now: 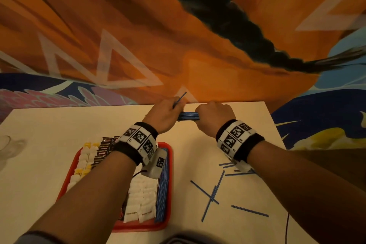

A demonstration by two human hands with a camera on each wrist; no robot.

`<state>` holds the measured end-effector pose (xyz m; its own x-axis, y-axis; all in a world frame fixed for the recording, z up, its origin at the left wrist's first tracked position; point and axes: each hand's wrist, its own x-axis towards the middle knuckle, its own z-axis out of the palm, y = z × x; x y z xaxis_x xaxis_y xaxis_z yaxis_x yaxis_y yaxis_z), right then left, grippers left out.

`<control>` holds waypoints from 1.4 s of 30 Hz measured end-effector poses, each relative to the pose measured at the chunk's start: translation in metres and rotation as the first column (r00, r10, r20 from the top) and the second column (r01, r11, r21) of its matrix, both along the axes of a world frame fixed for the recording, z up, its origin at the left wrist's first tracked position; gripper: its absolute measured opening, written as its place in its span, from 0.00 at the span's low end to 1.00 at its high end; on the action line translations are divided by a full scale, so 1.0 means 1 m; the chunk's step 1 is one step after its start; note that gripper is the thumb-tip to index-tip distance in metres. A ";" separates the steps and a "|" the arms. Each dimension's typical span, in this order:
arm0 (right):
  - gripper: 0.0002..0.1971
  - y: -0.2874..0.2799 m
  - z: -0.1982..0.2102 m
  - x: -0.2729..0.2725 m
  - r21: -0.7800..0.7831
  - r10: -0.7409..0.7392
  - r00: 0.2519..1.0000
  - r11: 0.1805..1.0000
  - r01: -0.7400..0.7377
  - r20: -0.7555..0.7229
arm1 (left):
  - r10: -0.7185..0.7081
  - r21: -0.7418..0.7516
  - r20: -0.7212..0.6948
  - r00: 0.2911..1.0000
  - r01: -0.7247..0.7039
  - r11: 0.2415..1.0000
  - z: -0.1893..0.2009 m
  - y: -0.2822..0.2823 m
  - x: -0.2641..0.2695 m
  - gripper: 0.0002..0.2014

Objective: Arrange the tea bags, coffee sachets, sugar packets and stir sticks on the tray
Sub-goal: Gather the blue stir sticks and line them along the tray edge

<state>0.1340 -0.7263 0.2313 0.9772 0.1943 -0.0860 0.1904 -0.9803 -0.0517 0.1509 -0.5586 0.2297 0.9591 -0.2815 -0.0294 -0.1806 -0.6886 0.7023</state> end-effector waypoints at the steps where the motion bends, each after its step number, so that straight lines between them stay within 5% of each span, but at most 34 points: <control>1: 0.12 -0.001 -0.001 0.000 0.025 -0.033 0.999 0.999 0.033 -0.036 | 0.071 -0.042 0.005 0.997 -0.071 0.997 -0.001 0.002 0.001 0.18; 3: 0.17 -0.003 -0.003 0.001 0.174 -0.114 0.981 0.974 0.142 -0.160 | 0.288 -0.280 -0.045 0.957 -0.289 0.916 -0.007 0.006 0.005 0.20; 4: 0.19 -0.003 -0.004 0.002 0.302 -0.143 0.961 0.929 0.213 -0.238 | 0.381 -0.419 -0.127 0.916 -0.397 0.817 -0.011 0.006 0.007 0.22; 7: 0.19 0.003 -0.004 0.003 0.555 -0.165 0.927 0.760 0.337 -0.337 | 0.331 -0.663 -0.395 0.857 -0.515 0.544 -0.014 -0.005 -0.002 0.24; 11: 0.10 0.019 -0.005 0.001 0.492 -0.140 0.935 0.819 0.295 -0.327 | 0.116 -0.717 -0.398 0.910 -0.388 0.579 -0.013 -0.033 -0.018 0.17; 14: 0.09 0.026 -0.004 -0.004 0.499 -0.108 0.942 0.826 0.262 -0.317 | 0.183 -0.703 -0.440 0.879 -0.464 0.539 -0.008 -0.045 -0.016 0.14; 17: 0.17 0.026 -0.006 -0.010 0.624 -0.016 0.939 0.743 0.242 -0.345 | 0.213 -0.725 -0.437 0.874 -0.483 0.492 -0.007 -0.046 -0.013 0.18; 20: 0.27 0.022 -0.011 -0.015 0.746 0.059 0.851 0.513 0.423 -0.523 | 0.161 -0.803 -0.396 0.904 -0.426 0.418 -0.001 -0.044 -0.014 0.18; 22: 0.22 0.019 -0.012 -0.019 0.738 0.122 0.739 0.272 0.617 -0.663 | 0.146 -0.842 -0.370 0.918 -0.398 0.364 0.005 -0.042 -0.014 0.17; 25: 0.16 0.014 -0.010 -0.023 0.564 0.257 0.582 -0.150 0.812 -0.771 | 0.191 -0.830 -0.327 0.926 -0.378 0.410 0.006 -0.038 -0.013 0.15; 28: 0.15 0.013 -0.001 -0.017 0.448 0.396 0.553 -0.331 0.831 -0.733 | 0.199 -0.801 -0.301 0.933 -0.360 0.477 -0.002 -0.041 -0.018 0.16; 33: 0.10 0.014 0.000 -0.016 0.498 0.422 0.558 -0.253 0.829 -0.714 | 0.241 -0.729 -0.235 0.942 -0.335 0.597 -0.013 -0.044 -0.023 0.21; 35: 0.16 0.010 0.000 -0.014 0.604 0.317 0.608 -0.123 0.788 -0.728 | 0.249 -0.680 -0.225 0.942 -0.335 0.652 -0.013 -0.039 -0.021 0.22; 37: 0.17 0.006 0.010 -0.006 0.770 0.093 0.765 0.024 0.638 -0.637 | 0.241 -0.596 -0.232 0.942 -0.333 0.731 -0.015 -0.032 -0.017 0.23; 40: 0.18 0.003 0.038 0.003 0.918 -0.162 0.964 0.306 0.251 -0.209 | 0.231 -0.364 -0.116 0.966 -0.258 0.895 -0.019 -0.021 -0.010 0.23; 42: 0.22 0.009 0.048 -0.001 0.859 -0.082 0.995 0.505 0.083 -0.048 | 0.151 -0.121 0.009 0.989 -0.148 0.982 -0.017 -0.017 -0.006 0.19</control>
<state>0.1330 -0.7176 0.2790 0.9929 0.0915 0.0763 0.1104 -0.4660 -0.8779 0.1447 -0.5761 0.2123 0.9907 -0.1354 0.0130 -0.0950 -0.6201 0.7787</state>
